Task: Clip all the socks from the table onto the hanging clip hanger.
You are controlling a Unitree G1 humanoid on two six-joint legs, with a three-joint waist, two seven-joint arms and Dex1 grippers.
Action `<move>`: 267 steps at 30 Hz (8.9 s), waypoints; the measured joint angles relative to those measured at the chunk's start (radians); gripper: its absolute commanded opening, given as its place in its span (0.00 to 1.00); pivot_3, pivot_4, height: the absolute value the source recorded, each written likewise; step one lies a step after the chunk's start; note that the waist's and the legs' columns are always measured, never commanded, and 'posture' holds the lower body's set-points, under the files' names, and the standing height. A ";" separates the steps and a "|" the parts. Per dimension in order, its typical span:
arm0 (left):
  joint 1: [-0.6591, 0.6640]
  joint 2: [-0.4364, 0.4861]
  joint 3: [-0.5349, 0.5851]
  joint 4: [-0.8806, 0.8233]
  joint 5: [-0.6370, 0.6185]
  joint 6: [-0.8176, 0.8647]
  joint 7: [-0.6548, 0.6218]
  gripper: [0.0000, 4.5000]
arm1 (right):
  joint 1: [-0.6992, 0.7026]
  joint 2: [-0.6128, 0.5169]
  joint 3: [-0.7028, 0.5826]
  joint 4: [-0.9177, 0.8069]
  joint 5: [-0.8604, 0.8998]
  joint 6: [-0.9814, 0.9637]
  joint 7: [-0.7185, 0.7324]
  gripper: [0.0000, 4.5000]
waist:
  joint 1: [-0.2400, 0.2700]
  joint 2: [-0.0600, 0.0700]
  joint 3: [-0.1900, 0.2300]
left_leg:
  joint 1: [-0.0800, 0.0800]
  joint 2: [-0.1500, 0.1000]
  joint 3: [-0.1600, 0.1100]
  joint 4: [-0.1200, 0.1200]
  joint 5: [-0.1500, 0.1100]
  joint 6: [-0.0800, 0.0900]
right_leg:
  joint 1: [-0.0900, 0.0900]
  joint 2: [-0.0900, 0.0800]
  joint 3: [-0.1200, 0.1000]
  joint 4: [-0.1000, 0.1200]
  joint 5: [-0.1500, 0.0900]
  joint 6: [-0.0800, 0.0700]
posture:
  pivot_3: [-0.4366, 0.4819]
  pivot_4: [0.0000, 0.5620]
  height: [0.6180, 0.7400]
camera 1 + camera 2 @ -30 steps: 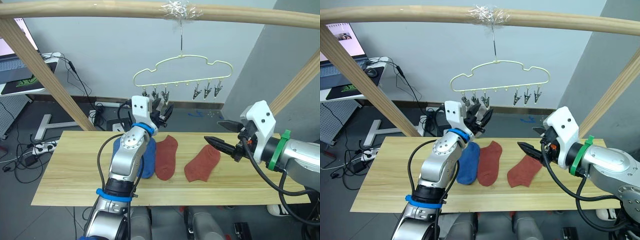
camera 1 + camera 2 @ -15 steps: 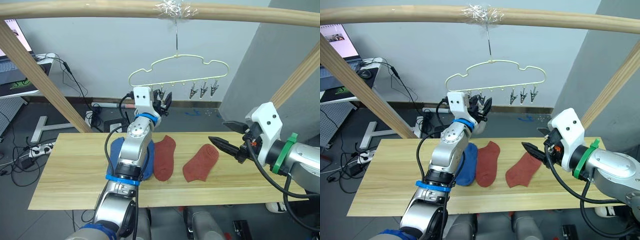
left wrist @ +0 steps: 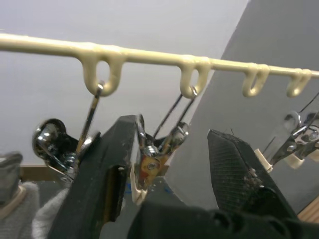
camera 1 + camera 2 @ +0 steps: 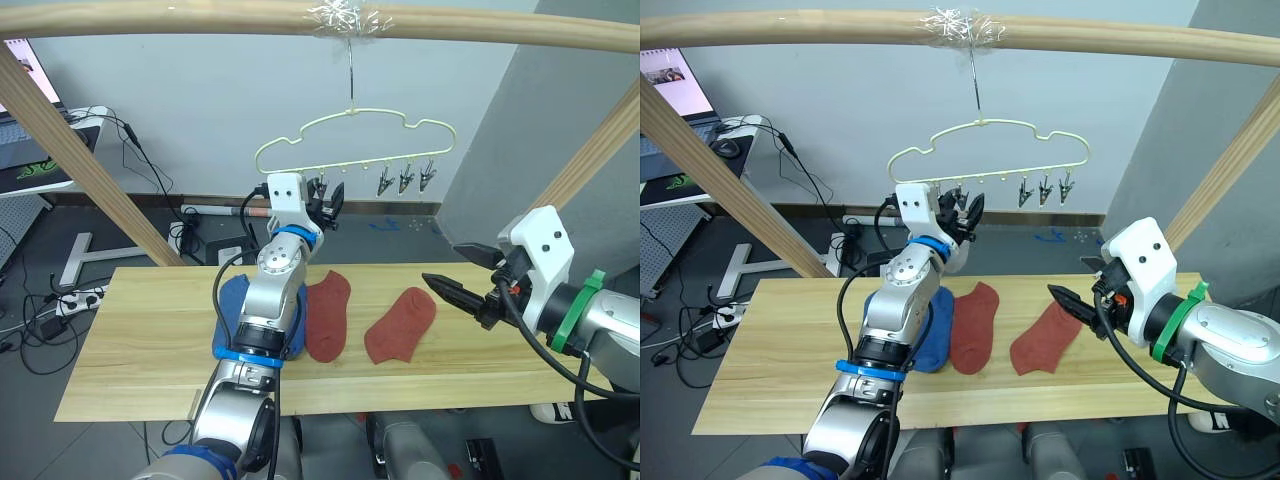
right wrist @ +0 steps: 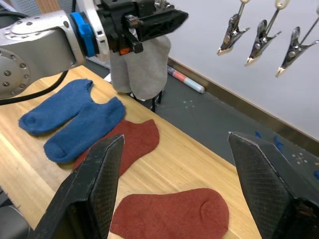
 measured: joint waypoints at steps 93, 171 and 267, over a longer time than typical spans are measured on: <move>-0.096 0.067 0.284 -0.191 -0.492 0.621 -0.104 0.02 | -0.287 0.695 0.449 0.550 -1.424 0.083 0.837 0.01 | 0.009 0.000 0.043 | 0.003 0.000 0.000 -0.001 0.000 -0.001 | 0.000 0.000 0.000 0.006 0.001 0.002 | 0.39 0.41 1.00; -0.142 0.082 0.354 -0.139 -0.715 0.769 0.002 0.57 | -0.682 0.796 0.373 0.896 -1.033 0.028 0.558 0.00 | 0.005 0.000 0.043 | 0.000 0.001 0.000 -0.001 0.000 -0.002 | -0.003 0.000 -0.001 0.007 0.004 -0.003 | 0.43 0.40 1.00; 0.027 0.671 0.079 -0.448 -0.487 0.473 -0.751 0.57 | -0.623 0.926 0.231 0.915 -1.188 -0.361 0.035 0.50 | 0.064 0.000 0.041 | -0.001 0.002 -0.002 -0.004 0.000 -0.002 | -0.005 0.000 -0.003 0.008 0.004 -0.003 | 0.67 0.42 1.00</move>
